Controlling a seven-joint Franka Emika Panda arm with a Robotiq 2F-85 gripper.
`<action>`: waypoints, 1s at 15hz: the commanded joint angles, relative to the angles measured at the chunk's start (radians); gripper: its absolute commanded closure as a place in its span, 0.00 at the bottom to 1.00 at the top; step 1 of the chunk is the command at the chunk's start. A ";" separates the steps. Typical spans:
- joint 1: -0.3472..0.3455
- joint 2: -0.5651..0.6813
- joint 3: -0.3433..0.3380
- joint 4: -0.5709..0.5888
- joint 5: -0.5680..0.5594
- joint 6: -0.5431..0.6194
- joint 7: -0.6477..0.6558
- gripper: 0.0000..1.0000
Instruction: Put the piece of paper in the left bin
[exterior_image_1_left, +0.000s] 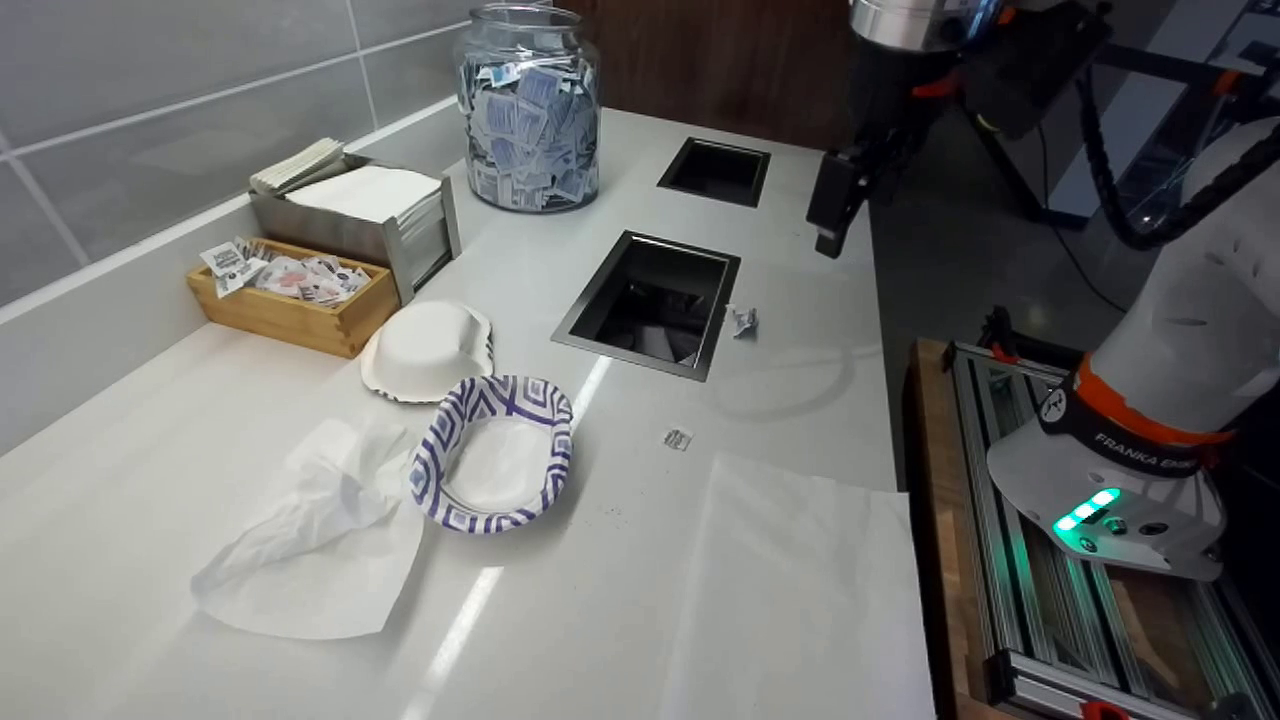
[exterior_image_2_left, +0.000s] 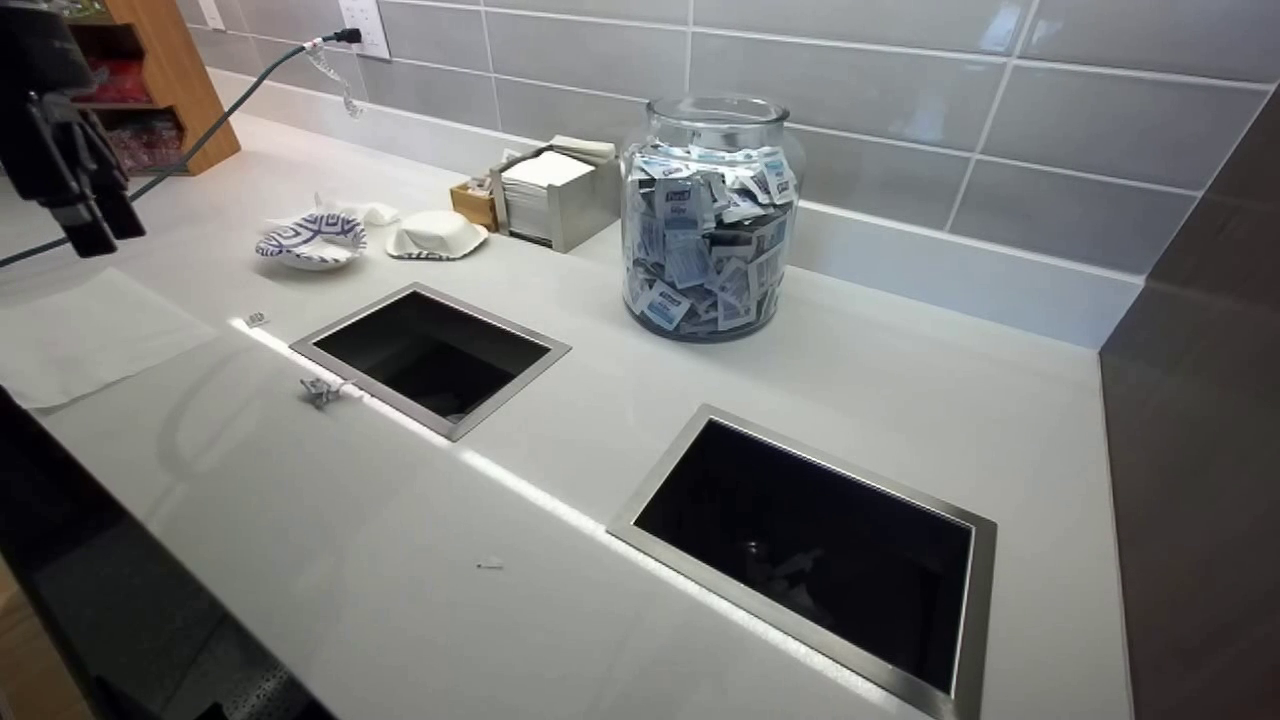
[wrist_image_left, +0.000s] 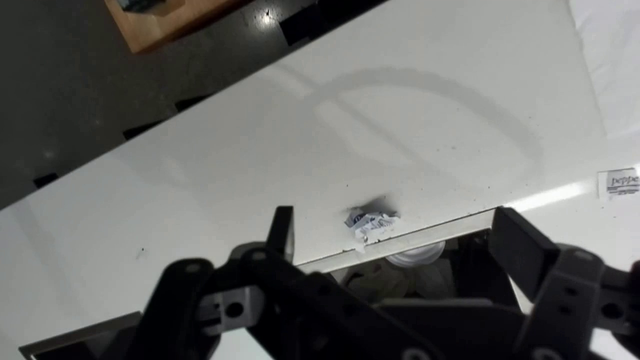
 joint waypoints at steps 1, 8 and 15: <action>-0.013 -0.040 -0.017 -0.096 -0.033 0.160 -0.021 0.00; -0.055 0.021 -0.020 -0.045 -0.015 0.262 -0.015 0.00; -0.151 0.141 -0.070 -0.046 -0.029 0.340 0.004 0.00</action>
